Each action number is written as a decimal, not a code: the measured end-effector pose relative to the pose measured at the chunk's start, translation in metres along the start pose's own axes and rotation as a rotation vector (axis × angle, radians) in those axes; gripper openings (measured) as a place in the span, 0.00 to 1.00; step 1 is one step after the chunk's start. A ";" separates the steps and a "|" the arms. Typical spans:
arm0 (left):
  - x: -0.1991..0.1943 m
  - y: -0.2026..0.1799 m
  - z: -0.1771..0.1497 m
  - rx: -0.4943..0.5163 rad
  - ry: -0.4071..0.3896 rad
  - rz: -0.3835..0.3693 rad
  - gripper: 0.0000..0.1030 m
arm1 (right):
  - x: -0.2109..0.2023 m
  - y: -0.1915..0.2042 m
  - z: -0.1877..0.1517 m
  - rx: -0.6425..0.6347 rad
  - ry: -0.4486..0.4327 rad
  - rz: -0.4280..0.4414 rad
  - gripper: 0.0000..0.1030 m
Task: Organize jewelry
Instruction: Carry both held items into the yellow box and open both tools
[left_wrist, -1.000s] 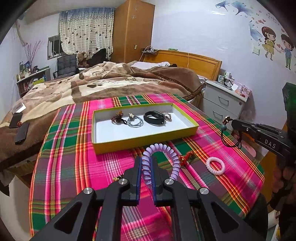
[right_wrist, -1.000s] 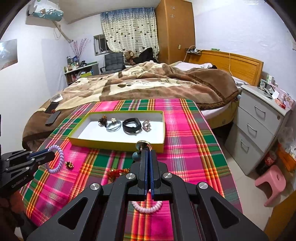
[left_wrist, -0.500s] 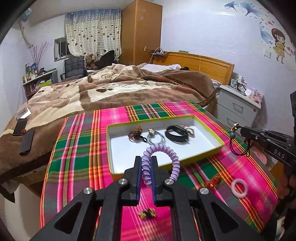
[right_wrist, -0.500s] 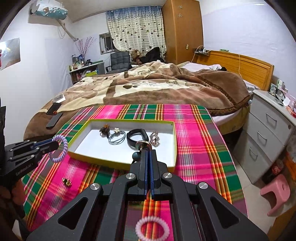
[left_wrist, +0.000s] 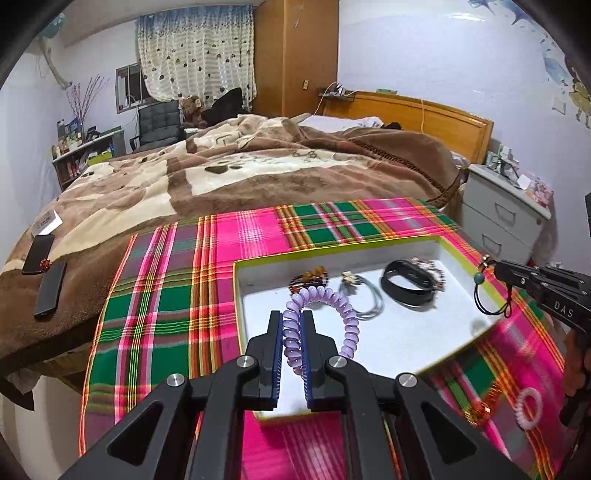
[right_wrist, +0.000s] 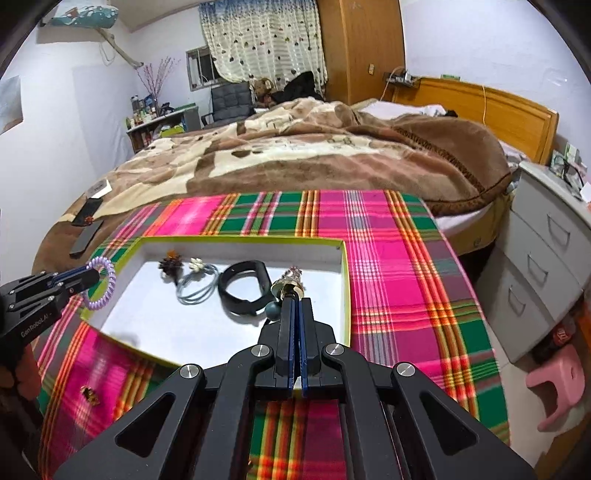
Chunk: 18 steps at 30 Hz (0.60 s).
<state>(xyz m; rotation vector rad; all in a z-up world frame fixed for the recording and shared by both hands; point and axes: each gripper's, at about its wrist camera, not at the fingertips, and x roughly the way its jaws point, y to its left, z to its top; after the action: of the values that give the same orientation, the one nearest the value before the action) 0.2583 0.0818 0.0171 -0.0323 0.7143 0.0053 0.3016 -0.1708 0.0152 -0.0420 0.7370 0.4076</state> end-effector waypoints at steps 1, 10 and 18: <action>0.006 0.002 0.001 -0.001 0.008 0.005 0.08 | 0.007 -0.002 0.000 0.003 0.012 -0.001 0.02; 0.049 0.012 0.007 0.000 0.073 0.043 0.08 | 0.034 -0.005 -0.003 -0.004 0.070 -0.017 0.02; 0.068 0.014 0.011 -0.006 0.099 0.050 0.09 | 0.045 -0.007 -0.001 -0.001 0.094 -0.035 0.02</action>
<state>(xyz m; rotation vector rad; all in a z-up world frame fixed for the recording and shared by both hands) 0.3167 0.0954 -0.0199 -0.0206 0.8142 0.0544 0.3334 -0.1622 -0.0163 -0.0758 0.8278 0.3747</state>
